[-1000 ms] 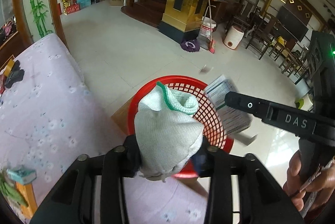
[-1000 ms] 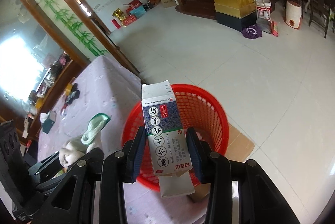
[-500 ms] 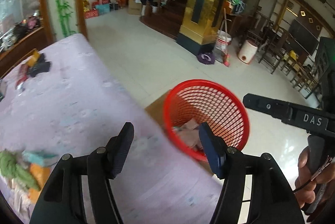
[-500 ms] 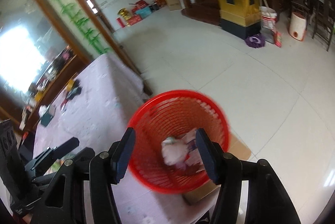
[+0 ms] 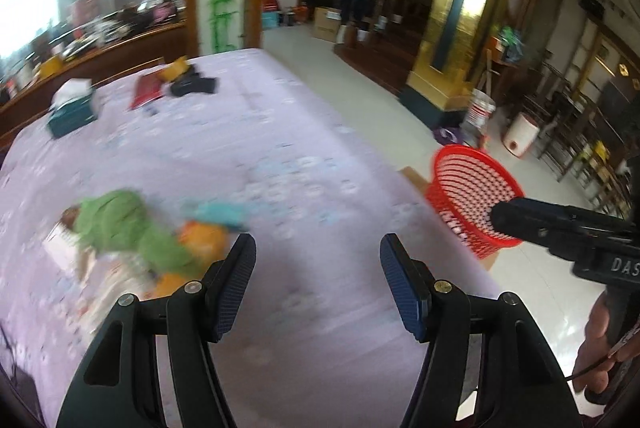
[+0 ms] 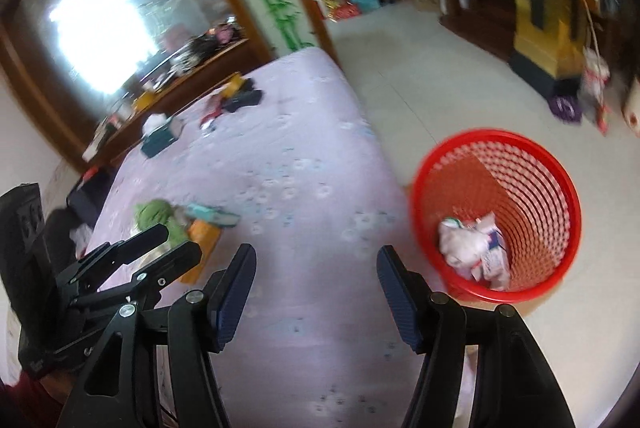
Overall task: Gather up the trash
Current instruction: 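Move both tools back over the bed, then grasp the white paper bag with red print with the left tool, then grasp the teal tissue packet with the right tool while the left tool holds the paper bag, then carry the paper bag and teal packet over the red basket, then open both tools to drop the items into the red basket, then move both tools back over the bed toward the green towel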
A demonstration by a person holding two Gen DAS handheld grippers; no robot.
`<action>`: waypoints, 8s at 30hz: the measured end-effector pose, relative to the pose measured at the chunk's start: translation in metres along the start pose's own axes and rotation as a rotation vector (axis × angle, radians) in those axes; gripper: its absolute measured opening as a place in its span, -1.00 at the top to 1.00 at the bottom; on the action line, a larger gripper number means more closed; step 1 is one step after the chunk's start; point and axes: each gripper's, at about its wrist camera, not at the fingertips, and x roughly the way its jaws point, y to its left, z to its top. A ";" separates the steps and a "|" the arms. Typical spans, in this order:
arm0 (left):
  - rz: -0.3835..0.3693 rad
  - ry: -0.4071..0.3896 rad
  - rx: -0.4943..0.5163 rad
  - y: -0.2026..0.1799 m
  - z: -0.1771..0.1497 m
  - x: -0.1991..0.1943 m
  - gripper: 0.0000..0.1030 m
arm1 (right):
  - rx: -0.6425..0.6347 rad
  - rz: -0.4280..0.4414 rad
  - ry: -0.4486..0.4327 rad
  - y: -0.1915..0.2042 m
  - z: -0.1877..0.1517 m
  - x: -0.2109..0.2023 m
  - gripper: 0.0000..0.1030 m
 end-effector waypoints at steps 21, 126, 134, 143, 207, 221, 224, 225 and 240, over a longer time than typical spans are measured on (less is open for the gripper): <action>0.231 0.146 -0.050 0.183 -0.062 0.001 -0.27 | -0.110 0.039 0.021 0.110 -0.011 0.029 -0.30; 0.114 0.030 -0.136 0.107 -0.058 -0.016 0.21 | -0.283 0.037 0.313 0.114 -0.057 0.137 0.43; 0.074 0.017 -0.086 0.083 -0.044 -0.011 0.20 | -0.218 0.039 0.239 0.098 -0.044 0.104 0.43; 0.020 0.010 -0.018 0.049 -0.027 -0.004 0.20 | -0.121 0.025 0.171 0.068 -0.032 0.067 0.43; -0.186 0.125 0.107 -0.123 0.049 0.076 -0.21 | 0.299 -0.112 -0.026 -0.138 0.029 -0.030 0.00; -0.055 0.069 -0.144 0.023 0.010 0.011 -0.21 | 0.110 0.015 0.105 -0.012 0.017 0.019 -0.07; -0.013 0.056 -0.199 0.060 -0.002 -0.003 -0.21 | 0.068 0.032 0.131 0.012 0.013 0.030 -0.09; 0.004 0.050 -0.224 0.074 -0.006 -0.009 -0.21 | 0.053 0.038 0.139 0.020 0.012 0.034 -0.09; 0.186 0.054 -0.477 0.238 -0.064 -0.058 -0.23 | -0.325 0.179 0.211 0.191 0.026 0.124 -0.51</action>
